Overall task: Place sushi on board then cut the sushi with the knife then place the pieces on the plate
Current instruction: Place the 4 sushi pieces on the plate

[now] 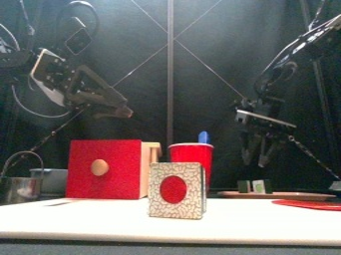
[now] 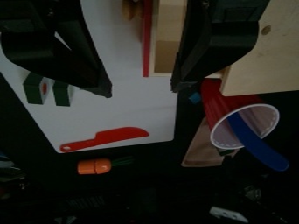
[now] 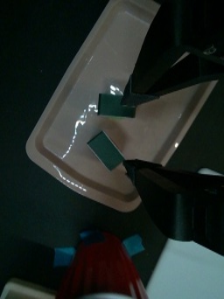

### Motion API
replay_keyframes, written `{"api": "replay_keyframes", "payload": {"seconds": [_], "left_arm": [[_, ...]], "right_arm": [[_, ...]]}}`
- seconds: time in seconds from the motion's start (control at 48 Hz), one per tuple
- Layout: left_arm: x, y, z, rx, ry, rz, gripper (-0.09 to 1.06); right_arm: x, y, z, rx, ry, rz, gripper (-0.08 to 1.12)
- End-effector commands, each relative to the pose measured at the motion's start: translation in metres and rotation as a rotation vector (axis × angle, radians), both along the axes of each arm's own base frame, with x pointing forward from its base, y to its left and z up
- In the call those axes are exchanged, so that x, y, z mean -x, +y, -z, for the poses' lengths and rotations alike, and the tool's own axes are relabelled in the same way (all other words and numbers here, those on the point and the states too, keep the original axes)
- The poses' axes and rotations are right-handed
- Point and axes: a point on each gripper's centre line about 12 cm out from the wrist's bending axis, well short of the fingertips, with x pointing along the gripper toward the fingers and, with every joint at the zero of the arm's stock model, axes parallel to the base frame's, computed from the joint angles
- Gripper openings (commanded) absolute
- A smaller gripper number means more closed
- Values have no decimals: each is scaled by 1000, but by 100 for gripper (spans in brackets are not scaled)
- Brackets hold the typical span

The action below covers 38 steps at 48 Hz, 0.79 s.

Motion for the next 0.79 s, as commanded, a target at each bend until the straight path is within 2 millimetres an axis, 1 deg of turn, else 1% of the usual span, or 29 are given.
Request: {"api": "replay_keyframes", "payload": {"seconds": [0.021,0.125,0.229,0.292,0.354,0.479,0.625,0.729,0.792], "left_arm": [[-8,0,-14,3,-49,-2,91],[-10,1,-17,4,-58,-6,91],[-13,1,-20,4,-67,-8,91],[-14,1,-21,4,-72,-8,91],[-16,3,-24,3,-80,-12,91],[-19,7,-28,1,-92,-27,91],[-21,8,-30,3,-99,-29,91],[-20,8,-29,3,-95,-29,91],[-20,8,-29,4,-95,-29,91]], "right_arm": [[-14,31,-23,59,-104,-167,86],[-35,63,-27,98,-185,-363,86],[-59,102,-30,111,-283,-577,86],[-74,126,-25,95,-328,-694,86],[-86,141,-18,70,-344,-755,86],[-108,159,4,38,-306,-812,86],[-133,179,35,16,-229,-862,86],[-145,191,49,8,-202,-889,86],[-151,198,53,5,-200,-905,86]]}}
